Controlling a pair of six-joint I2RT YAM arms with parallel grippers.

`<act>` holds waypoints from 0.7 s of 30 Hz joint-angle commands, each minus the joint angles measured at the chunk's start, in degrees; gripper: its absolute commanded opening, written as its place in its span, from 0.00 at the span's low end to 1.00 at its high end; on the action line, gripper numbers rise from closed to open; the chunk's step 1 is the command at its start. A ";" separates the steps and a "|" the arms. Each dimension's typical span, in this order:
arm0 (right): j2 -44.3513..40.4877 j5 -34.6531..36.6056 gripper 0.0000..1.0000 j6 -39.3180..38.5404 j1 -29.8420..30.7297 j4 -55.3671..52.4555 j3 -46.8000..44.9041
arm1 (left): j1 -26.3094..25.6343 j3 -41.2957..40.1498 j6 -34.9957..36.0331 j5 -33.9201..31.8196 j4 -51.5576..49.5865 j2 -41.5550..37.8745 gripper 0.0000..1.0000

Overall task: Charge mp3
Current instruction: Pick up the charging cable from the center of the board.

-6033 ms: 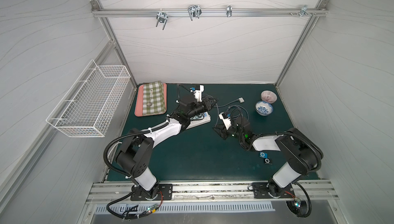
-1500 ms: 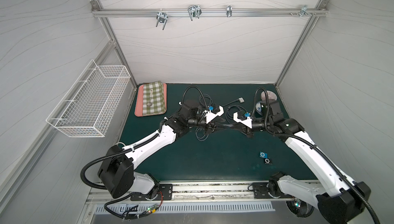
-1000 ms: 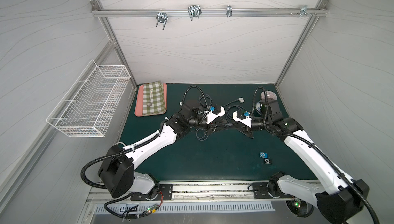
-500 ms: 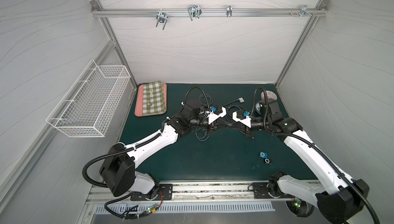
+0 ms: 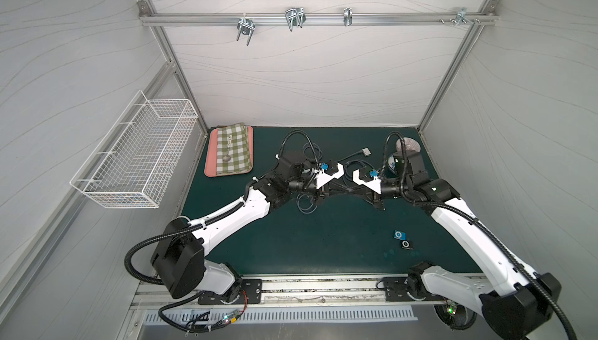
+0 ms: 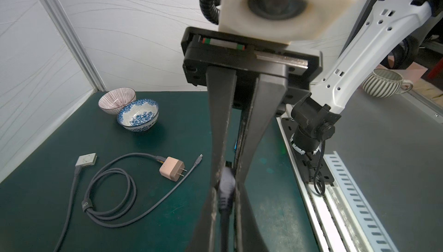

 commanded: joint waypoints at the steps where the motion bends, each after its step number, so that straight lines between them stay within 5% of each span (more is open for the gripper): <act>1: -1.39 -2.88 0.02 -1.04 -0.01 -1.73 1.33 | -0.45 2.13 4.42 -2.22 -3.02 -1.18 0.11; 15: 0.47 -5.22 0.03 -0.38 0.01 -2.78 1.82 | -0.60 2.29 2.04 -0.66 0.58 -1.89 0.21; 21: 0.46 -5.23 0.03 0.16 0.06 -2.13 1.73 | -0.69 1.71 0.96 0.24 1.81 -1.91 0.17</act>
